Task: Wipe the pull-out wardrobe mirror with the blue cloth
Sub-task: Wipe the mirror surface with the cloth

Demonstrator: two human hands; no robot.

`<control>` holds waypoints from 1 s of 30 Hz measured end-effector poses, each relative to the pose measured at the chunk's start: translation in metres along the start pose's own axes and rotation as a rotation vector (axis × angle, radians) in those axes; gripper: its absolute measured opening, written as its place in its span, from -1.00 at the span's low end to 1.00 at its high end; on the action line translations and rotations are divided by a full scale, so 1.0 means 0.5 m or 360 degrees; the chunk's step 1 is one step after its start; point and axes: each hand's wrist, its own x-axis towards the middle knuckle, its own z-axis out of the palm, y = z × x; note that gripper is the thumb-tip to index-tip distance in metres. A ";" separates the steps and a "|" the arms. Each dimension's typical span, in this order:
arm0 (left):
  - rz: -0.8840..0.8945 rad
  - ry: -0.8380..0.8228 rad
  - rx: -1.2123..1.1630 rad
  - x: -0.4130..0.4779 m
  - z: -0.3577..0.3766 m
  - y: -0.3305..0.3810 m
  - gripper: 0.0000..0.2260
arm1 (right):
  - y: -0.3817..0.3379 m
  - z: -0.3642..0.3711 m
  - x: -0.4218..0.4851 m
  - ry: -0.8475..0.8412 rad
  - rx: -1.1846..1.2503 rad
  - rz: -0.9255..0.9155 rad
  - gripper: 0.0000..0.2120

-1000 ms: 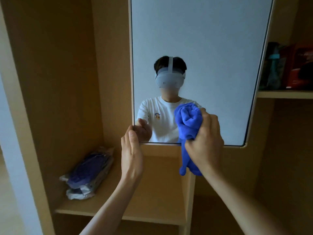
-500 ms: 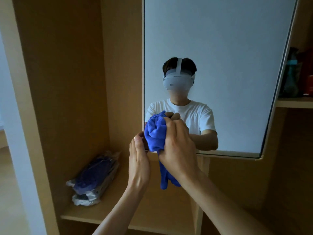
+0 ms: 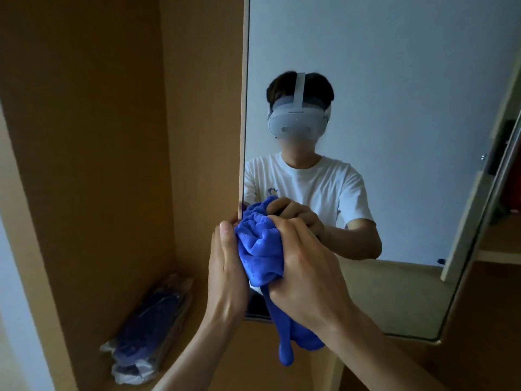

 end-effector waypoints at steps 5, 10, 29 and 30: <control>0.0060 -0.0020 0.0097 0.091 0.028 0.153 -0.31 | -0.040 -0.118 0.119 0.0062 0.0131 0.0066 -0.47; 0.0064 -0.0031 0.0136 0.155 0.062 0.315 -0.30 | -0.074 -0.227 0.236 0.0101 0.0068 0.0115 -0.45; 0.0069 -0.0183 0.0177 0.363 0.152 0.764 -0.78 | -0.165 -0.548 0.568 0.0101 0.0026 0.0285 -0.47; 0.0077 -0.0201 0.0179 0.370 0.153 0.776 -0.78 | -0.169 -0.557 0.577 0.0080 0.0018 0.0291 -0.47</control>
